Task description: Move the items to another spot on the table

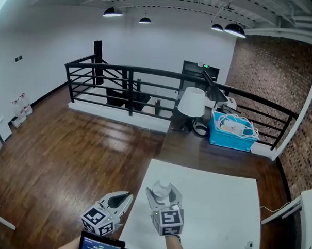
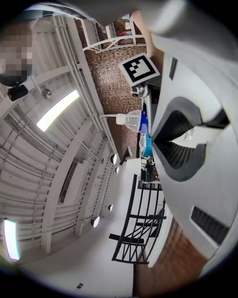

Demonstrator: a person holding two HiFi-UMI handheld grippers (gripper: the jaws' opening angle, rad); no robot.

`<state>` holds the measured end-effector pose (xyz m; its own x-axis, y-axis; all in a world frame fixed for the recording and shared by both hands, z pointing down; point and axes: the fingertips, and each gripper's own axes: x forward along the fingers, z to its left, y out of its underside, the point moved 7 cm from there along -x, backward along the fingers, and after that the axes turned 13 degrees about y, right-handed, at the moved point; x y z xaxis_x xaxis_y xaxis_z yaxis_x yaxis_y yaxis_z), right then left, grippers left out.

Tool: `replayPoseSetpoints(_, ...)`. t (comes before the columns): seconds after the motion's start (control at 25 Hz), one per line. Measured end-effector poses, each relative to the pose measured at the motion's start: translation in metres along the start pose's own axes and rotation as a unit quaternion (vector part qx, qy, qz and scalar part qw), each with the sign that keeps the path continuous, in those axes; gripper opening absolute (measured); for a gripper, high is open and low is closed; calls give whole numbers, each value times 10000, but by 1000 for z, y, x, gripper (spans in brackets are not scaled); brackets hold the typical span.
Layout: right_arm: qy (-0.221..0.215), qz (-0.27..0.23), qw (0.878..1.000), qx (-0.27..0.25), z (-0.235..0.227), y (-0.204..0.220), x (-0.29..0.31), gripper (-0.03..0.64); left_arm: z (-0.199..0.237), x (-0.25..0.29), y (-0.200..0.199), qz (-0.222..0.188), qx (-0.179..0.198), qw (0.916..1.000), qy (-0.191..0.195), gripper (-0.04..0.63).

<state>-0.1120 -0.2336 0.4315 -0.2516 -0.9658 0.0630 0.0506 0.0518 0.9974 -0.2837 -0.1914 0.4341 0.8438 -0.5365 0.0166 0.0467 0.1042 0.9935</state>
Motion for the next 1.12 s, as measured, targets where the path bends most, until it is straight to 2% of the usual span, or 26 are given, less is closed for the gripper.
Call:
replayPoseSetpoints(0.2, -265, -43, 9996, 32, 0, -49, -25, 288, -15, 3, -14, -23, 186, 9998, -2, 6)
replayPoseSetpoints(0.32, -305, -71, 9995, -102, -2, -63, -37, 288, -29, 8, -25, -51, 238, 9997, 69, 6)
replayPoseSetpoints(0.52, -287, -88, 9992, -245, -15, -70, -55, 288, -56, 22, -38, -137, 389, 9990, 182, 6)
replayPoseSetpoints(0.68, -155, -113, 9995, -246, -34, -69, -71, 288, -73, 37, -42, -129, 362, 9987, 321, 6)
replayPoseSetpoints(1.12, 320, -116, 9992, -218, -117, -62, -123, 288, -134, 106, -37, -69, 380, 9956, 851, 6)
